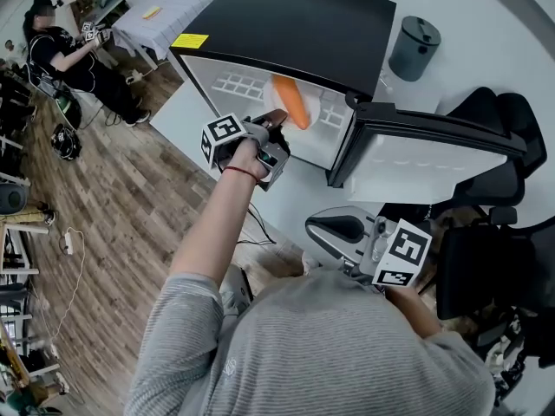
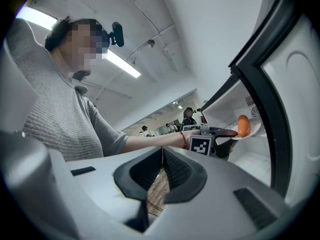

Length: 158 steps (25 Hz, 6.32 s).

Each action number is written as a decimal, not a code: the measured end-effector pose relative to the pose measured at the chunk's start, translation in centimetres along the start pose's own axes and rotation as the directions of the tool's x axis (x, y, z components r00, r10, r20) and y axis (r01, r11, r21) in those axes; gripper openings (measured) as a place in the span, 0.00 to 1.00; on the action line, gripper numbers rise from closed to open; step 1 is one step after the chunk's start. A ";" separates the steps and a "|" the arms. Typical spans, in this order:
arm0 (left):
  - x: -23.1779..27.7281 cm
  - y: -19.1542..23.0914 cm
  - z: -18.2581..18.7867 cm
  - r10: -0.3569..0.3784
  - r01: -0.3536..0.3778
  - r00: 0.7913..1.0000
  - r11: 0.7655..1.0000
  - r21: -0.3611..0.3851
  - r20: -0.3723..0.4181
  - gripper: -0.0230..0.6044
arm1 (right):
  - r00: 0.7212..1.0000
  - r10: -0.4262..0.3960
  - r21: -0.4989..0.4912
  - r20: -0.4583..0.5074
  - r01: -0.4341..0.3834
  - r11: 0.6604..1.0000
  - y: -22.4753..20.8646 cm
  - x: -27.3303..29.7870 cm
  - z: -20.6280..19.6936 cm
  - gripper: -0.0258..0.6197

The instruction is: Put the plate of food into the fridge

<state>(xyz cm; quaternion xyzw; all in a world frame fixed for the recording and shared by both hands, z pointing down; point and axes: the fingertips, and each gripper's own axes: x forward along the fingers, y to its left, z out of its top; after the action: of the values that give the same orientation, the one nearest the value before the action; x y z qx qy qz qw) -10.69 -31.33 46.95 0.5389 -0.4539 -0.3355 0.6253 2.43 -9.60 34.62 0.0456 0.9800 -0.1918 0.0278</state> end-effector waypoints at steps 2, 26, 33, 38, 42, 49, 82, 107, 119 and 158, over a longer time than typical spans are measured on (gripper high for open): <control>0.2 0.0 0.2 0.003 -0.003 1.000 1.000 0.003 0.003 0.10 | 1.000 -0.001 0.000 0.000 0.001 1.000 -0.2 0.0 0.0 0.06; 1.4 -1.8 1.1 -0.098 0.102 0.994 0.991 0.084 -0.054 0.25 | 0.998 0.042 0.034 -0.037 -0.041 0.999 -1.2 1.6 -0.7 0.06; -2.3 -2.1 1.6 -0.103 0.117 0.992 0.958 0.261 -0.068 0.31 | 0.998 0.044 0.016 -0.051 -0.044 0.999 -1.4 1.9 -0.9 0.06; -5.9 -3.3 -0.3 -0.092 0.117 0.993 0.866 0.485 -0.077 0.31 | 0.996 0.045 -0.008 -0.070 -0.046 0.999 -1.3 1.7 -1.1 0.06; -8.4 -4.3 -2.2 -0.102 0.128 0.992 0.791 0.598 -0.078 0.31 | 0.997 0.038 -0.024 -0.066 -0.040 0.999 -1.6 1.4 -0.9 0.06; -11.0 -6.0 -3.7 -0.123 0.175 0.985 0.646 0.743 -0.125 0.31 | 0.998 -0.059 -0.034 -0.032 0.058 0.998 -2.2 1.9 -1.0 0.06; -17.6 -1.6 1.2 0.104 0.591 0.770 0.254 0.765 -0.630 0.05 | 0.696 -0.715 -0.264 0.071 0.704 0.659 -6.9 15.0 -0.8 0.06; -19.4 0.8 4.4 0.147 0.537 0.795 0.278 0.796 -0.588 0.05 | 0.205 -0.978 -0.909 0.029 0.412 0.059 -18.1 9.9 -1.3 0.06; -19.2 0.8 4.6 0.146 0.535 0.796 0.282 0.796 -0.587 0.05 | 0.212 -0.977 -0.911 0.015 0.405 0.074 -19.6 10.6 -1.3 0.30; -19.7 1.8 6.5 0.155 0.492 0.817 0.314 0.812 -0.555 0.05 | 0.057 -0.996 -0.974 -0.064 0.216 0.075 -24.6 9.5 -2.1 0.09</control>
<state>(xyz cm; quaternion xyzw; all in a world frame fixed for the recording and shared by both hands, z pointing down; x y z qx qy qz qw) -24.01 -15.47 44.72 0.9139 -0.3025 0.0884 0.2558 -9.54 -30.76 45.01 -0.4108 0.6895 0.3224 -0.5018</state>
